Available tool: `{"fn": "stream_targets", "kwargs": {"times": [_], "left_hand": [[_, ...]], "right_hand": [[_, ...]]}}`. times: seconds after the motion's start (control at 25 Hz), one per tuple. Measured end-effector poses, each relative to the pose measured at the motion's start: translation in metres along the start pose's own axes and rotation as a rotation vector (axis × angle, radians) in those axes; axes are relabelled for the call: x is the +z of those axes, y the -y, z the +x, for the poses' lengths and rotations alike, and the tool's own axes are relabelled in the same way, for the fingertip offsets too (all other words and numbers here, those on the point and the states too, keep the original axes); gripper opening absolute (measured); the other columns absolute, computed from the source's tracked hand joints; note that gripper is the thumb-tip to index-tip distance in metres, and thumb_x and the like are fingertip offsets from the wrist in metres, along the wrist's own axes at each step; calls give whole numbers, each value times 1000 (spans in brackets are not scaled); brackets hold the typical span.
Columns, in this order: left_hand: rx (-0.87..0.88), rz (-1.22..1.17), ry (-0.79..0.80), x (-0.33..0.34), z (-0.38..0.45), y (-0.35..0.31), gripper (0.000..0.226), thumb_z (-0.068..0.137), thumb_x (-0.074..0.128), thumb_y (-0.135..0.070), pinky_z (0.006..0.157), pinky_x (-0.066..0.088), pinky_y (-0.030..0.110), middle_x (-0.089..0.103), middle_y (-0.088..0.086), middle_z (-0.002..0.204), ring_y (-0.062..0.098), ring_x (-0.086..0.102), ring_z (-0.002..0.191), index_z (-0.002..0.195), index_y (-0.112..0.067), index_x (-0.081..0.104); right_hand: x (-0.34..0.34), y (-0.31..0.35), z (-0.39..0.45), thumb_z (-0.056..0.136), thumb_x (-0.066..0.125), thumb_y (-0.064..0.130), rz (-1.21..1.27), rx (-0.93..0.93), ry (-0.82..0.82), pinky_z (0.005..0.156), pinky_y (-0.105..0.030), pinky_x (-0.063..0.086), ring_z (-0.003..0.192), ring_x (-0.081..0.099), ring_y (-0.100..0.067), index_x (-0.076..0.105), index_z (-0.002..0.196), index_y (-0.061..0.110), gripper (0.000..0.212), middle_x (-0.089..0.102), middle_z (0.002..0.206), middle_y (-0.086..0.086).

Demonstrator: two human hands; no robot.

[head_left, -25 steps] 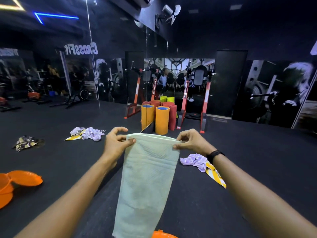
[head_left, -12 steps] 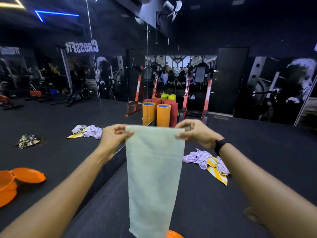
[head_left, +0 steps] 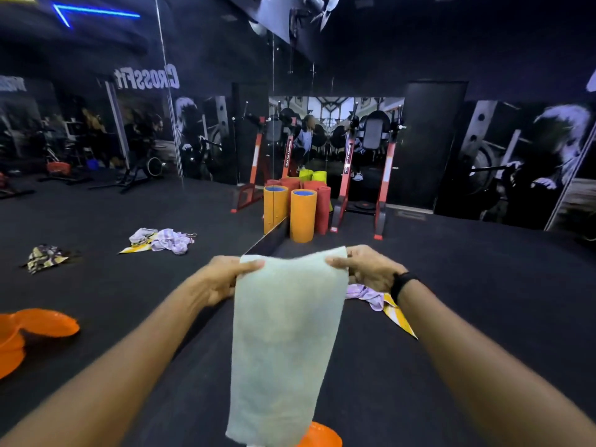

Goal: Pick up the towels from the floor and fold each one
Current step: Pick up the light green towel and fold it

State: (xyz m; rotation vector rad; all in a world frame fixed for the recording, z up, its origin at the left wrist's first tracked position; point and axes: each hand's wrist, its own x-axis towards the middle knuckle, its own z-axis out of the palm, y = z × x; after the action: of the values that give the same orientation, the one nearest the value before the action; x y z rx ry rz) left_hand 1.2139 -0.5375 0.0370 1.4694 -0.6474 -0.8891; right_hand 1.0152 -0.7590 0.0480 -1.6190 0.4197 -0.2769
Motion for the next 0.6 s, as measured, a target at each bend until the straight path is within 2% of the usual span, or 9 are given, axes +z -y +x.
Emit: {"fn": "stream_targets", "kwargs": {"times": [0.08, 0.16, 0.2, 0.24, 0.32, 0.4, 0.44, 0.52, 0.6], "left_hand": [[83, -49, 54, 0, 4, -12, 51, 68, 78, -29, 70, 58, 30, 74, 10, 100, 18, 71, 84, 111, -4, 67], [-22, 312, 170, -7, 1, -11, 48, 67, 80, -32, 80, 58, 33, 74, 7, 98, 17, 71, 88, 105, -5, 70], [-92, 463, 184, -10, -1, -3, 47, 68, 80, -34, 82, 57, 33, 74, 6, 95, 15, 70, 85, 103, -4, 71], [-115, 501, 160, -13, -1, 6, 45, 70, 80, -33, 80, 57, 31, 74, 6, 92, 13, 69, 81, 102, -4, 72], [-78, 337, 62, -7, -1, 15, 37, 76, 76, -30, 69, 55, 27, 72, 7, 92, 11, 67, 76, 101, -4, 71], [0, 102, -21, -4, 1, 10, 33, 78, 75, -26, 70, 54, 27, 72, 9, 98, 13, 68, 80, 103, -6, 70], [42, 15, -8, -5, 3, 4, 34, 77, 74, -25, 75, 55, 30, 72, 11, 104, 16, 68, 87, 106, -7, 69], [61, 74, 54, -7, 5, -8, 38, 76, 76, -23, 77, 55, 31, 73, 10, 105, 20, 69, 95, 108, -6, 68], [73, 176, -6, -4, 3, -11, 28, 79, 75, -19, 61, 53, 20, 75, 5, 89, 13, 70, 79, 101, -4, 70]], "right_hand": [[-9, 12, 5, 69, 78, 28, 77, -48, 67, 81, -35, 58, 95, 69, -22, 62, 117, 2, 57, 71, 109, -12], [-9, 5, 4, 74, 80, 18, -109, 86, 161, 83, -39, 55, 98, 68, -24, 60, 120, 1, 53, 70, 109, -12], [-8, -3, 3, 73, 82, 16, -201, 175, 163, 78, -36, 54, 90, 68, -23, 60, 118, -2, 53, 71, 101, -11], [-6, -13, 4, 68, 86, 20, -226, 220, 124, 74, -33, 52, 83, 66, -23, 60, 116, -7, 61, 69, 94, -12], [-1, -23, 5, 59, 90, 26, -143, 208, 27, 80, -37, 50, 81, 63, -26, 58, 115, -14, 76, 67, 91, -16], [-2, -12, 3, 75, 78, 19, 45, 107, -34, 89, -38, 53, 87, 68, -25, 60, 117, -11, 55, 71, 98, -15], [-6, -5, 3, 81, 72, 17, 95, 69, 1, 90, -37, 54, 92, 69, -24, 62, 118, -7, 45, 71, 104, -14], [-8, 9, 1, 78, 71, 21, -4, 94, 97, 85, -35, 57, 95, 69, -21, 66, 111, 2, 39, 72, 106, -11], [-5, 14, -1, 72, 75, 23, -128, 152, 89, 77, -31, 59, 84, 71, -16, 68, 101, 5, 35, 74, 94, -6]]}}
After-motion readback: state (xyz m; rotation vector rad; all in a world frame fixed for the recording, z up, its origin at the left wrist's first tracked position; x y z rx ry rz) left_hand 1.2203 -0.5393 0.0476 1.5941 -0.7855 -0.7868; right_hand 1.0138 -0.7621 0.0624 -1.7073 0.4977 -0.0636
